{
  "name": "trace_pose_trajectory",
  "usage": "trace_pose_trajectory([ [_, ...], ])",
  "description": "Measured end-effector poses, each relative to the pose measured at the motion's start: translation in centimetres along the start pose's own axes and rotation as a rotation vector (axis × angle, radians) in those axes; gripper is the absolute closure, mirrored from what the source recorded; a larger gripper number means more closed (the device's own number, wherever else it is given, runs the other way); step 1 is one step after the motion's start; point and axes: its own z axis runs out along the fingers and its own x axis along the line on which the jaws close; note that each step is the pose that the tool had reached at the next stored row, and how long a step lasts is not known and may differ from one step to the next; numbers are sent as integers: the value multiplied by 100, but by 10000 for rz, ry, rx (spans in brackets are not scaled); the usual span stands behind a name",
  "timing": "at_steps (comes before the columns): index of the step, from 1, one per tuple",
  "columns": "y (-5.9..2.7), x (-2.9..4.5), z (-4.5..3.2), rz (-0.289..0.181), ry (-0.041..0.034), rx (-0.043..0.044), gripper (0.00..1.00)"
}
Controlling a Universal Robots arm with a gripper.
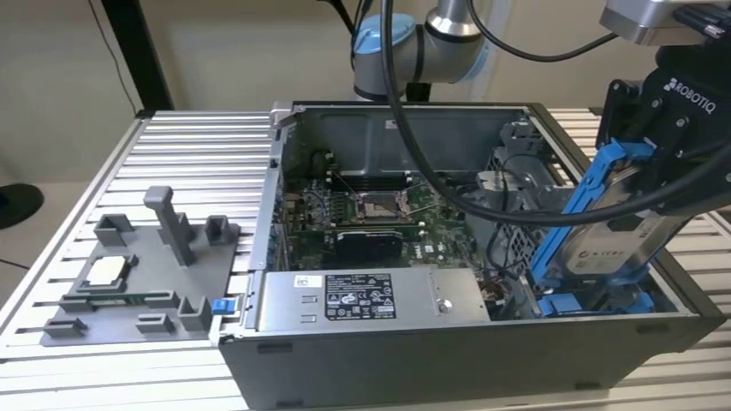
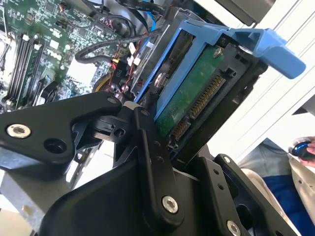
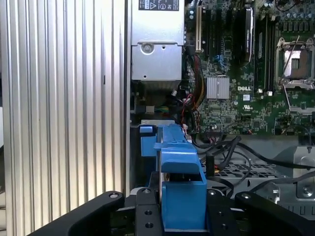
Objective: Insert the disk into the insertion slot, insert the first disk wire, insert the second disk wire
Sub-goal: 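Insert the disk into the insertion slot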
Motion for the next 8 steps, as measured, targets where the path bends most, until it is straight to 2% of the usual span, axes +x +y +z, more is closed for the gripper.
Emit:
trace_pose_trajectory([
  [8, -3, 0, 21, 0, 1, 0, 100],
])
